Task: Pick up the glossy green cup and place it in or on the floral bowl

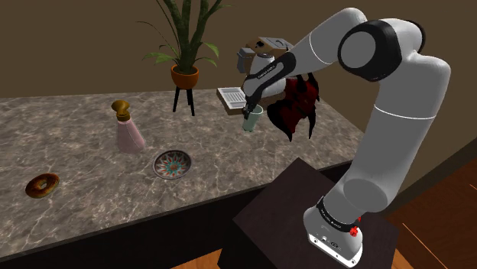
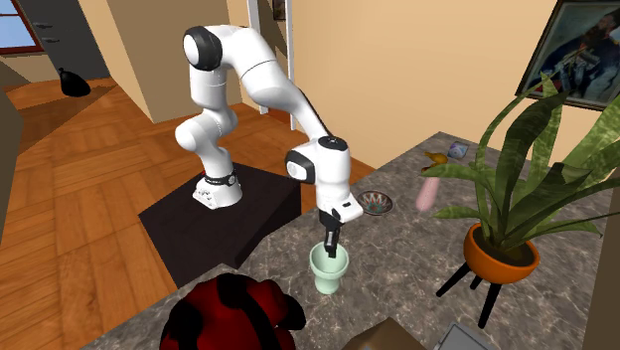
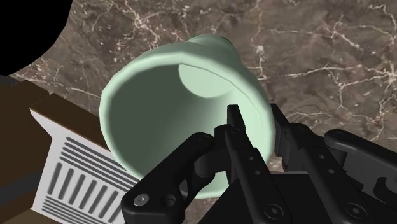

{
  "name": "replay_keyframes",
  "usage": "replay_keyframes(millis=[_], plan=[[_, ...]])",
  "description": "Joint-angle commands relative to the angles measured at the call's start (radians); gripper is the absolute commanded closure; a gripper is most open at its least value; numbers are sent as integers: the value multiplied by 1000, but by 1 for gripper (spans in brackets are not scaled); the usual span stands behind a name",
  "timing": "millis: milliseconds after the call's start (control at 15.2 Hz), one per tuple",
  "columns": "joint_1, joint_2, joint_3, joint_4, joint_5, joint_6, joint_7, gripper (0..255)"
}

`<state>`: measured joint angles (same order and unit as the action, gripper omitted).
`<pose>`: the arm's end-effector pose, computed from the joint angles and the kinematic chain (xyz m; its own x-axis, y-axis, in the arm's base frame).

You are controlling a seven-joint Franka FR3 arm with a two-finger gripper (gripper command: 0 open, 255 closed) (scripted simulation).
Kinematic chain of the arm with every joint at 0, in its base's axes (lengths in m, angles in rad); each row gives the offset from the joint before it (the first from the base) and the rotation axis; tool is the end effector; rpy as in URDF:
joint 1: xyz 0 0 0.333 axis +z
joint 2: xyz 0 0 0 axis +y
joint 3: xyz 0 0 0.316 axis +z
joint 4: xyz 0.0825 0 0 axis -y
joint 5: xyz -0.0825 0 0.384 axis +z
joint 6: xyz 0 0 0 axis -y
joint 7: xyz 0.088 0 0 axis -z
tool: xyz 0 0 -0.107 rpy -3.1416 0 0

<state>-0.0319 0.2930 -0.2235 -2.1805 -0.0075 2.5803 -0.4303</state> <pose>0.5540 -0.1433 0.2684 0.9778 0.1961 0.0739 0.1875 -0.9761 0.1095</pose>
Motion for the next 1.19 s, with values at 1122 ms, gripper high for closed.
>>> replay_keyframes(millis=[1122], plan=[[119, -152, 44, 12, -81, -173, 210, 255]])
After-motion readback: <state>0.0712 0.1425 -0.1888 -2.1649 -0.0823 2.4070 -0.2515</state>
